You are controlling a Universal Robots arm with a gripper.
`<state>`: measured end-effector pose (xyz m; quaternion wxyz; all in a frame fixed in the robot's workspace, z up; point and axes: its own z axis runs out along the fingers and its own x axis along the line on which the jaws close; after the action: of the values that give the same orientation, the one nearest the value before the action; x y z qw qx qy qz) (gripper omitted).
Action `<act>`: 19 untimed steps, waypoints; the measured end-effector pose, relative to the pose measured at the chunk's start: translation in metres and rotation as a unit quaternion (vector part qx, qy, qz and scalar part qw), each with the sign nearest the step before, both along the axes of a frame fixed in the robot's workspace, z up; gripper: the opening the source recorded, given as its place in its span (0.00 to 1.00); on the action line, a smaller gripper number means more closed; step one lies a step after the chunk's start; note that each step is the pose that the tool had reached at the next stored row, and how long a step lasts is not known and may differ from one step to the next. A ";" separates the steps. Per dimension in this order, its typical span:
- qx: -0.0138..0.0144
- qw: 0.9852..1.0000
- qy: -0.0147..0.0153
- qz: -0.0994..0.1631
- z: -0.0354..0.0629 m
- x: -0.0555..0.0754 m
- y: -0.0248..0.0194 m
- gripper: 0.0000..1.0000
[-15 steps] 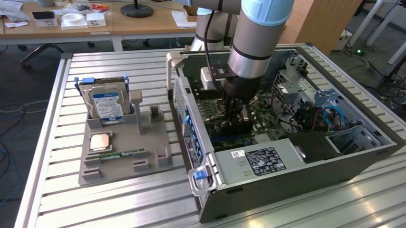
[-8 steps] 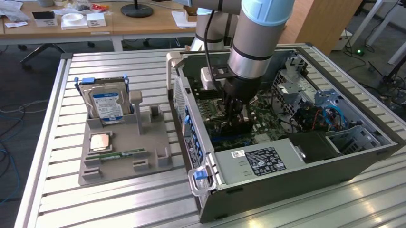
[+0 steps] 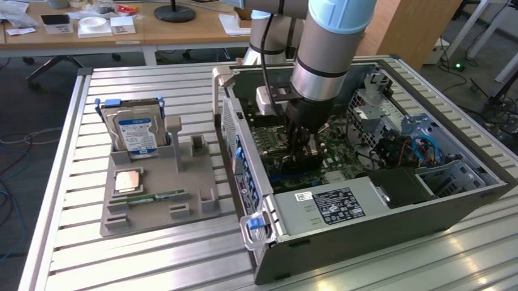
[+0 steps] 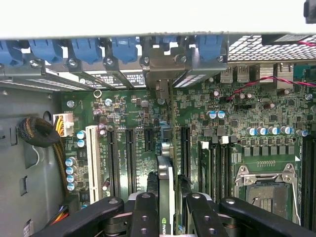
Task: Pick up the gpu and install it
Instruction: 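Insert the gpu into the slot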
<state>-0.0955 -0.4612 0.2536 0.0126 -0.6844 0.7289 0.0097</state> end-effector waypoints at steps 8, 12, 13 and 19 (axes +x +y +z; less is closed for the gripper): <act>0.000 1.000 0.000 0.000 0.0000 0.000 0.0000 0.34; 0.000 1.000 0.000 0.000 0.0002 0.000 0.0009 0.40; 0.000 1.000 0.000 0.000 0.0000 0.000 0.0020 0.40; 0.000 1.000 0.000 0.000 -0.0001 0.000 0.0034 0.40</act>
<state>-0.0956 -0.4578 0.2535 0.0127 -0.6843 0.7290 0.0098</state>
